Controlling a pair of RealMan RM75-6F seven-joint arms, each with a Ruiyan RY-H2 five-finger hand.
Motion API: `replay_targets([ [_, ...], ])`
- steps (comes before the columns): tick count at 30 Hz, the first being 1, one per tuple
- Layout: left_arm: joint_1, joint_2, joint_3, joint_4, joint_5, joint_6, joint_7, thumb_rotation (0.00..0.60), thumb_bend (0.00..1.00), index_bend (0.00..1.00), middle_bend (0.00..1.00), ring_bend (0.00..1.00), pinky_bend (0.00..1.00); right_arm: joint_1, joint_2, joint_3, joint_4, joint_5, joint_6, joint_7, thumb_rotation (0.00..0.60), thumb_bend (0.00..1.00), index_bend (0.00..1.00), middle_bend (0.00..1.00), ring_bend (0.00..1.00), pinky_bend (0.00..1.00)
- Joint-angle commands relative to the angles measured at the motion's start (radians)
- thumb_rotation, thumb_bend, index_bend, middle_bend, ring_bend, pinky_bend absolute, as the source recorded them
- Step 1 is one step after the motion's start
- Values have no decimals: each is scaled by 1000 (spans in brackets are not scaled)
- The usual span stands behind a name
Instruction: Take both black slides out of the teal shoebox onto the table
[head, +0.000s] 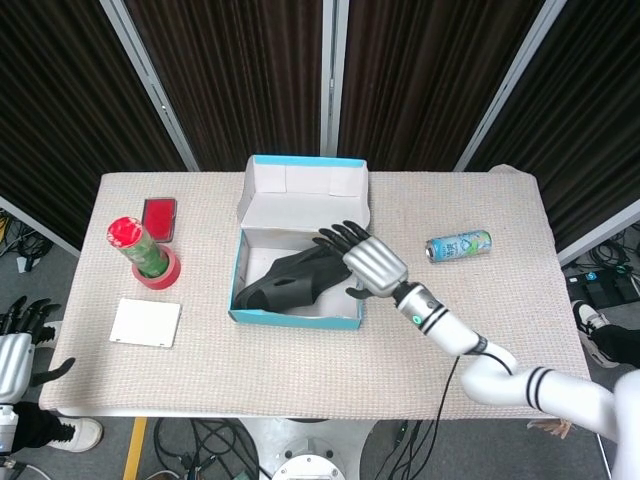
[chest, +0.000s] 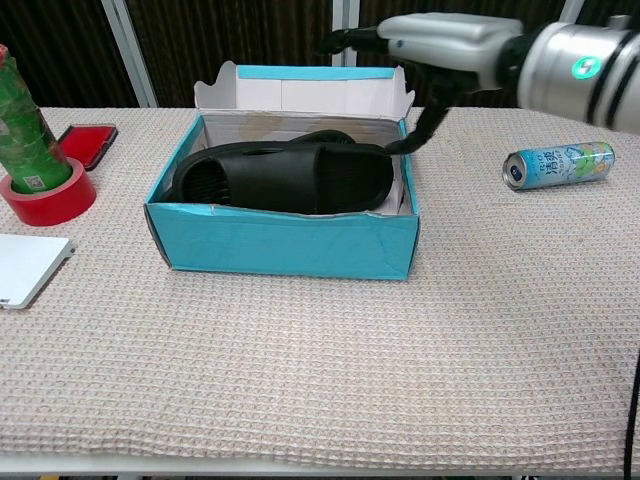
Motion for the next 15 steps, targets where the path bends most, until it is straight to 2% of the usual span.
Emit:
replay_targets([
  [1, 0, -3, -2, 14, -2, -7, -16, 600, 136, 202, 143, 29, 150, 91, -148, 31, 169, 55, -71, -45, 600, 101, 0, 33, 0, 0],
  [7, -2, -17, -6, 47, -17, -25, -49, 600, 136, 202, 143, 29, 150, 156, -293, 15, 336, 29, -54, 0, 600, 101, 0, 30, 0, 0],
  [10, -1, -23, -6, 63, -21, -31, -64, 600, 136, 202, 143, 29, 150, 170, -343, -10, 410, -2, -35, 46, 600, 101, 0, 30, 0, 0],
  [15, -3, -29, -7, 77, -22, -40, -74, 600, 136, 202, 143, 29, 150, 187, -427, -68, 559, -98, 58, 180, 600, 109, 14, 38, 0, 0],
])
